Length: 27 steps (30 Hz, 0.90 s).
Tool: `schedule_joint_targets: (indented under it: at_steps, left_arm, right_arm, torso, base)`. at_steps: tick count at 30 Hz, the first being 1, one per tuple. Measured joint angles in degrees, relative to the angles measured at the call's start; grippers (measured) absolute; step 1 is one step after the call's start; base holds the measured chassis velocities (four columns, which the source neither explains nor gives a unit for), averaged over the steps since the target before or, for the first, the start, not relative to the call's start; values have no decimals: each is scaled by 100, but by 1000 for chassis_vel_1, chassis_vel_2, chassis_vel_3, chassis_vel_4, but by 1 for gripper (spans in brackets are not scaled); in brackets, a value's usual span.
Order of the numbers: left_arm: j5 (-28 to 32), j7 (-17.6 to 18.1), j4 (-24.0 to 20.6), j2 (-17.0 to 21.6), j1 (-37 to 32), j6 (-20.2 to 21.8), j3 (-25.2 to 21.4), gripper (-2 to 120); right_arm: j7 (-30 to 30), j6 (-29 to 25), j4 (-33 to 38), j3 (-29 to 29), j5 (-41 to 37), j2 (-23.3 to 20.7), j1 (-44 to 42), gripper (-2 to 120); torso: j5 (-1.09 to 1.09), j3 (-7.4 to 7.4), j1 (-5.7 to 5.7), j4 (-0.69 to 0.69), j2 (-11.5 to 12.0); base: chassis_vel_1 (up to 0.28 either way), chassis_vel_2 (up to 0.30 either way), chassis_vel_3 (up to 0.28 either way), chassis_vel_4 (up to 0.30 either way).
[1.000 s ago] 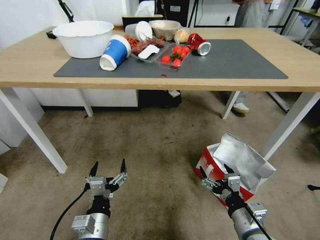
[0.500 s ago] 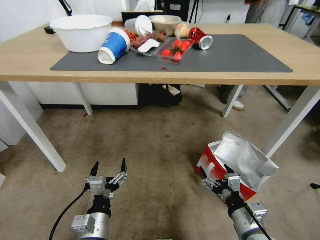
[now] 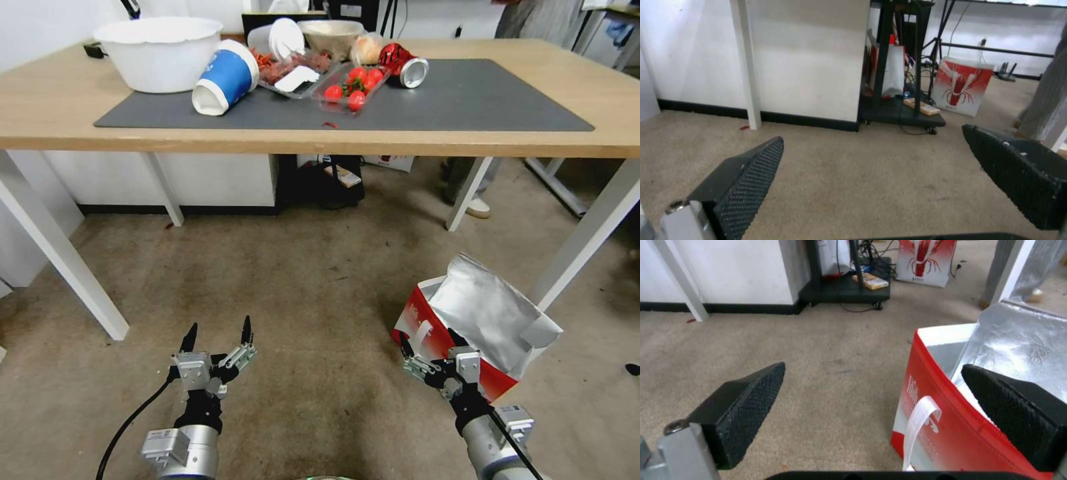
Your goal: Pick up the food delivery bag from the floor and place it on the table.
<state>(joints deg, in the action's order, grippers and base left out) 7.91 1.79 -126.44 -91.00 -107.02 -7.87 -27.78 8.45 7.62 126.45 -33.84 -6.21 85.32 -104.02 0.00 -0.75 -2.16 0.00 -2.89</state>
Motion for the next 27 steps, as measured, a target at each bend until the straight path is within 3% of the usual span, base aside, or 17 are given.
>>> schedule_joint_targets:
  at_steps: [9,21,27]
  left_arm:
    - [7,2,-9,3,-13,0,-3,100]
    - [44,-8,24,-6,8,-28,23,100]
    - [57,-72,-22,48,20,45,5,100]
  right_arm:
    - [0,-3,4,10,16,-2,-10,100]
    - [2,-3,-17,8,27,-13,-8,100]
    - [2,24,50,-44,2,-329,165,100]
  torso:
    - [0,75,29,0,162]
    - [0,75,32,0,150]
    - [0,75,30,-1,136]
  base:
    - [0,0,0,0]
    - [0,0,0,0]
    - [0,0,0,0]
